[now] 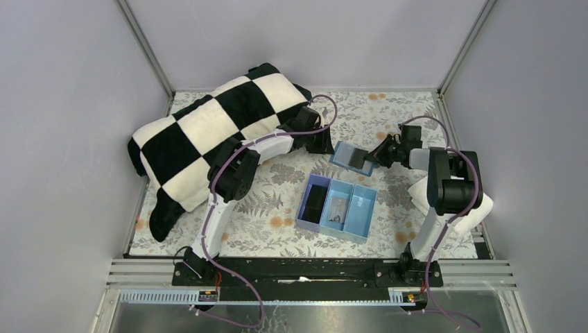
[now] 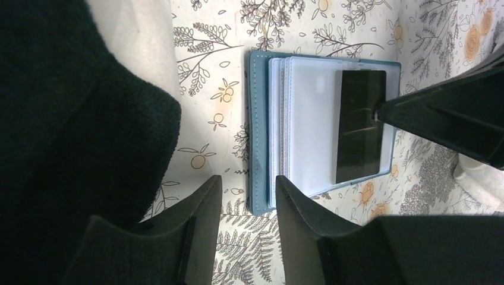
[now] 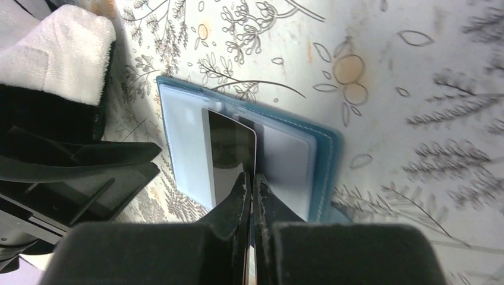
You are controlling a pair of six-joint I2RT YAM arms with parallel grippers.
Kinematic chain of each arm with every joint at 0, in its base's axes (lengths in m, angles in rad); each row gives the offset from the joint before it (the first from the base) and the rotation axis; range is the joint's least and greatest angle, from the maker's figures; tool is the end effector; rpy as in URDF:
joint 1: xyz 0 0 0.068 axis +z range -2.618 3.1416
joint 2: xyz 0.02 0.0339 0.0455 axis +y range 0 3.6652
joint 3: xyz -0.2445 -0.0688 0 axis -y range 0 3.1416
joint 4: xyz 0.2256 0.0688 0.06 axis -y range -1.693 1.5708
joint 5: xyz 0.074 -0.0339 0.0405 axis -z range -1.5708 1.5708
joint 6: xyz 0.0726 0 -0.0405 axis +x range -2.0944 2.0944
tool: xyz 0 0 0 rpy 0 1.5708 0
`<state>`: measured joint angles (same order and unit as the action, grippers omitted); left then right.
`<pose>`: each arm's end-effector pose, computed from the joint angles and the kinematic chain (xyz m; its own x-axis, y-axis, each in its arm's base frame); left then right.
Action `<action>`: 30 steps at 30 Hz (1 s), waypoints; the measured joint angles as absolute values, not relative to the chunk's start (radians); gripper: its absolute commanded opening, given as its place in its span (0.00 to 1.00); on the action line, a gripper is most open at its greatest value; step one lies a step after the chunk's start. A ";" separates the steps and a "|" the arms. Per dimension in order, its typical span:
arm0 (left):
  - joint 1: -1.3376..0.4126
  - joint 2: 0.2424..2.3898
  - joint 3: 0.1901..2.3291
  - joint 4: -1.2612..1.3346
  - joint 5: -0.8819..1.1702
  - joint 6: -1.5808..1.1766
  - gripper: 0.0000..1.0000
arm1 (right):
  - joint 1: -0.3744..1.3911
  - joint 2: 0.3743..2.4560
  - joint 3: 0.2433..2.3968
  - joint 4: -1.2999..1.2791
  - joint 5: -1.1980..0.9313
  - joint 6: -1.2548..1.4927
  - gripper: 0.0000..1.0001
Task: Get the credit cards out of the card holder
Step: Remove the credit card from the card holder, then place the credit card in the storage box.
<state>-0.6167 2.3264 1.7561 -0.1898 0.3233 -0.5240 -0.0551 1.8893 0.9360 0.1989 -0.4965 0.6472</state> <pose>0.4055 -0.3158 0.1218 -0.8550 0.0246 -0.5180 0.3562 0.7538 -0.5522 0.3779 0.0138 0.1021 -0.7253 0.5710 -0.3846 0.1744 0.6929 0.6996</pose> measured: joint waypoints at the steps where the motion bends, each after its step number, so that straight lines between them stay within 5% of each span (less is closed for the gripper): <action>1: -0.617 2.324 1.756 -0.190 0.319 -0.523 0.43 | -0.059 1.878 0.936 0.182 -0.486 0.638 0.00; 18: -0.610 2.111 1.702 -0.214 0.231 -0.505 0.44 | -0.085 1.459 0.911 -0.053 -0.402 0.604 0.00; 30: -0.555 1.829 1.566 -0.312 0.088 -0.505 0.47 | 0.490 1.351 1.068 -0.434 -0.048 0.726 0.00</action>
<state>-0.5549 1.8294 1.5658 -0.3119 0.0879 -0.5053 0.4900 1.3514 1.0683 -0.4343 -0.0479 0.7261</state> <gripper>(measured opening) 0.465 0.017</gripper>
